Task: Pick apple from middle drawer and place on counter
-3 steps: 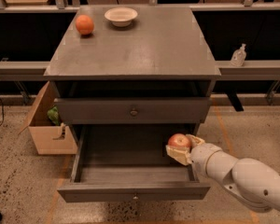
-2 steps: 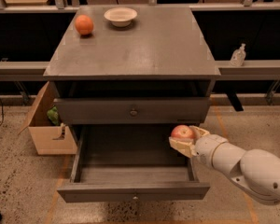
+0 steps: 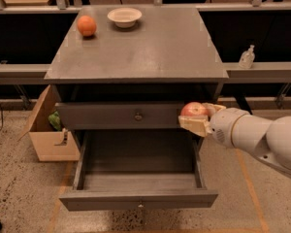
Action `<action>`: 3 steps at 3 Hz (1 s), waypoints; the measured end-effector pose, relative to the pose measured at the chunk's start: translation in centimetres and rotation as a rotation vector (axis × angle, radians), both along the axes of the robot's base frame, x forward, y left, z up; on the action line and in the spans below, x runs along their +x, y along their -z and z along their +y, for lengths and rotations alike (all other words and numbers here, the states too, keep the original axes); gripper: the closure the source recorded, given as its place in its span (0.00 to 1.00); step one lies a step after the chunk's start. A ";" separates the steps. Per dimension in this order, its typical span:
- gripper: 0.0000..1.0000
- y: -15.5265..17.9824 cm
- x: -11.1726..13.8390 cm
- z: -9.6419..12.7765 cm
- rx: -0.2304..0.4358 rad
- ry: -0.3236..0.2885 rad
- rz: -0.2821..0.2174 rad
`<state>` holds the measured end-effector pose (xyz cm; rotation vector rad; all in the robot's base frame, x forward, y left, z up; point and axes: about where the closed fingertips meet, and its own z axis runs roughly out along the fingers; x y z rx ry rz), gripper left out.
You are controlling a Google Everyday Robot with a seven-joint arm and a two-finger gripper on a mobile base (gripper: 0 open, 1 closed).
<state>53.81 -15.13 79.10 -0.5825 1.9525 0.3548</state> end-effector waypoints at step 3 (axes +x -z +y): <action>1.00 -13.1 4.0 2.7 -0.108 -0.126 -0.134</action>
Offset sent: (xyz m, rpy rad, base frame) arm 0.0285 0.0215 0.1515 -0.1176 -0.1394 0.1304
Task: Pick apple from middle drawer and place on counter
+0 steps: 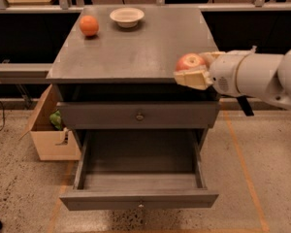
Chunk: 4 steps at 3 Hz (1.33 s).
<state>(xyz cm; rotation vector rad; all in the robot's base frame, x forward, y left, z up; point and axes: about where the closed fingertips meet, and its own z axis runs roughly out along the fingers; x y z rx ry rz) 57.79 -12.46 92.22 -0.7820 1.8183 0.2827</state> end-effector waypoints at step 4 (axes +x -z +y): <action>0.83 2.5 15.6 10.0 0.026 -0.110 -0.007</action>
Offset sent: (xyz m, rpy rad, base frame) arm 0.1453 0.0908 -0.0159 0.0427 -0.0127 0.1330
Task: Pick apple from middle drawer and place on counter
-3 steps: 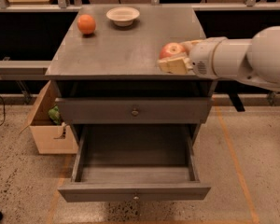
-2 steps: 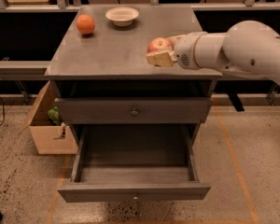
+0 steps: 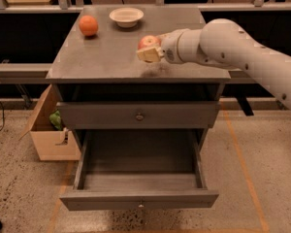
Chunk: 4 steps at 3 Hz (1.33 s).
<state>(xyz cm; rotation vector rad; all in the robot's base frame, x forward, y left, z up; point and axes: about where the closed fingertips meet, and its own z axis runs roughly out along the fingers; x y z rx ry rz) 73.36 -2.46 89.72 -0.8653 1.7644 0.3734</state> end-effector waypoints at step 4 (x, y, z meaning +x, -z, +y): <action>0.00 3.2 2.5 -0.4 0.007 0.040 0.070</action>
Offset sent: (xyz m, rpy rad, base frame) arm 0.0303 -0.0021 -0.0429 -0.0094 0.0964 -0.0340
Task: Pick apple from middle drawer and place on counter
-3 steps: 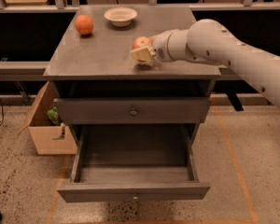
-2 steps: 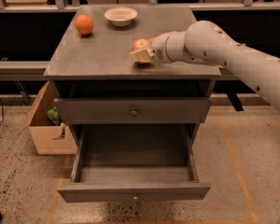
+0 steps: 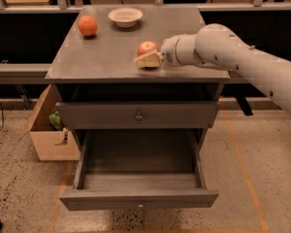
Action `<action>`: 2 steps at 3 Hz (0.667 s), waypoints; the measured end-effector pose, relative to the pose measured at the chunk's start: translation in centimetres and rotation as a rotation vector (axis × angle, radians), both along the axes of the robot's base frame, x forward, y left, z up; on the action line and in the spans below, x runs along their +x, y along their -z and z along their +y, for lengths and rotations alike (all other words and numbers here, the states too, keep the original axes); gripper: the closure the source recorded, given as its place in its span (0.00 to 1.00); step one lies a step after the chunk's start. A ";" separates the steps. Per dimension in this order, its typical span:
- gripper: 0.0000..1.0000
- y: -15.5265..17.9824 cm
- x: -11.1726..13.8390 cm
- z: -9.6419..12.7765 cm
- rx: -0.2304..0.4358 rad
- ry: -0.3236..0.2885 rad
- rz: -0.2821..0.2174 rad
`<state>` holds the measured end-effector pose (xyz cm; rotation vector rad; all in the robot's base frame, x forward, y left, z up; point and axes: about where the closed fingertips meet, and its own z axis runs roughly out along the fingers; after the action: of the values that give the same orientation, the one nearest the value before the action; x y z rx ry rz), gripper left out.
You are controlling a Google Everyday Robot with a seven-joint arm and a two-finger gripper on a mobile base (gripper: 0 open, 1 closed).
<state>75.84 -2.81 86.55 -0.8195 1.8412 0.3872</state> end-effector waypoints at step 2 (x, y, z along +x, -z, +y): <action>0.00 -2.8 -2.6 -8.1 -0.018 0.165 -0.057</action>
Offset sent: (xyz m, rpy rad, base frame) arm -0.0493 -0.1458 0.0452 -0.0344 -0.0913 -0.2964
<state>73.28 -10.95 89.30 -0.6781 1.8453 0.2407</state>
